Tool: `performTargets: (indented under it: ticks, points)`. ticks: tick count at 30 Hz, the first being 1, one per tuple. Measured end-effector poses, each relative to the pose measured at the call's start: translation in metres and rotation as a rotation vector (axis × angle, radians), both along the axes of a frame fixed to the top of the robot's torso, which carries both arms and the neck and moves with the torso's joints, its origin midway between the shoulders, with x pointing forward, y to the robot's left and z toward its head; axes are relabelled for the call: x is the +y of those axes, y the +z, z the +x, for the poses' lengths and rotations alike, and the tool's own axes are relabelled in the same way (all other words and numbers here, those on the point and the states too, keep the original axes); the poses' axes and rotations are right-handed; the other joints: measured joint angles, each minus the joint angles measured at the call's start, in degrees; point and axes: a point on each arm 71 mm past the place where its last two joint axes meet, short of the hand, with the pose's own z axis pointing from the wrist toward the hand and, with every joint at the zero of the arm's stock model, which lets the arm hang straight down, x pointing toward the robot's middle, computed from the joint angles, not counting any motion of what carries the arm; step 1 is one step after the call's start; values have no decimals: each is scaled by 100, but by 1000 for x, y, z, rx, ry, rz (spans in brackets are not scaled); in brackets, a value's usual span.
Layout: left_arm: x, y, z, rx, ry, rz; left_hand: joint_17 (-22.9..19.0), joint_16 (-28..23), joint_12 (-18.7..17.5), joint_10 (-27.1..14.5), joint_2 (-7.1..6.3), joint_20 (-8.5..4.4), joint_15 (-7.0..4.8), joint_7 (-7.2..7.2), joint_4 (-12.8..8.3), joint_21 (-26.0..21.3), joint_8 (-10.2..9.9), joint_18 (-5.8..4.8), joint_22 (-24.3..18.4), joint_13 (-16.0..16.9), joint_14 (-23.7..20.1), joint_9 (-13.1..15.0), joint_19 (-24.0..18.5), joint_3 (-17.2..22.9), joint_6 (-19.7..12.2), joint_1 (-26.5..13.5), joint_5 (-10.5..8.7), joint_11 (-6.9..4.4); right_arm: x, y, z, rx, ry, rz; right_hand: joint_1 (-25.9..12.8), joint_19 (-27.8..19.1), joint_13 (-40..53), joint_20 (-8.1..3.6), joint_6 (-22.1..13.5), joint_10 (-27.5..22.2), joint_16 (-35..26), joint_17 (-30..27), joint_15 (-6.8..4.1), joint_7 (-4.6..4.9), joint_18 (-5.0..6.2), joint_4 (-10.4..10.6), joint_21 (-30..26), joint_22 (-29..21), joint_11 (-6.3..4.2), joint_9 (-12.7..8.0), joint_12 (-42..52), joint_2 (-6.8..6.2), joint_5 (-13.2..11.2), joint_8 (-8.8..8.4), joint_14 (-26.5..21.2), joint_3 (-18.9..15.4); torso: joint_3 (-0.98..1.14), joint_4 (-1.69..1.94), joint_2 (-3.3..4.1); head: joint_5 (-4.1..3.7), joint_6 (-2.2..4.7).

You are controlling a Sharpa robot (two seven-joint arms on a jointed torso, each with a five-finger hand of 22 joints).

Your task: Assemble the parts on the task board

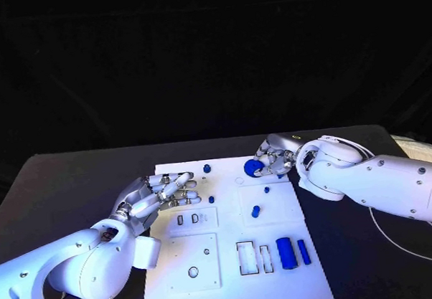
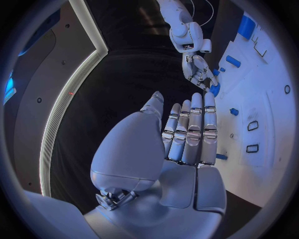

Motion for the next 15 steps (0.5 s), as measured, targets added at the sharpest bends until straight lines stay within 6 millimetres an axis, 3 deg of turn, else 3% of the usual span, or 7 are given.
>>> performTargets:
  ticks: [10, 15]
  points:
    - [0, 0, 0, 1, -1, 1, -1, 0, 0, 0, 0, 0, 0, 0, 0, 0, 0, 0, -5, 0, 0, 0, 0, 0, 0, 0, 0, 0, 0, -1, 1, -1, -1, -4, 180, 0, 257, 0, 278, 41, 94, -1, 0, -48, 0, 15, 45, -1, -41, 30, 156, 184, 55, 112, 0, 49, -18, 14, -18, -10, -38]
    - [0, 0, 0, 1, -2, 1, -1, 0, 0, 0, 0, 0, 0, 0, 0, 0, 0, 0, -5, 0, 0, 0, 0, 0, 0, 0, 0, 0, 1, -1, 1, -11, -1, -18, 195, 0, 368, 0, 454, 76, 133, -1, 0, -83, 1, -42, 84, -1, -67, 42, 255, 260, -113, 203, 0, 140, -18, 14, -20, -9, -44]
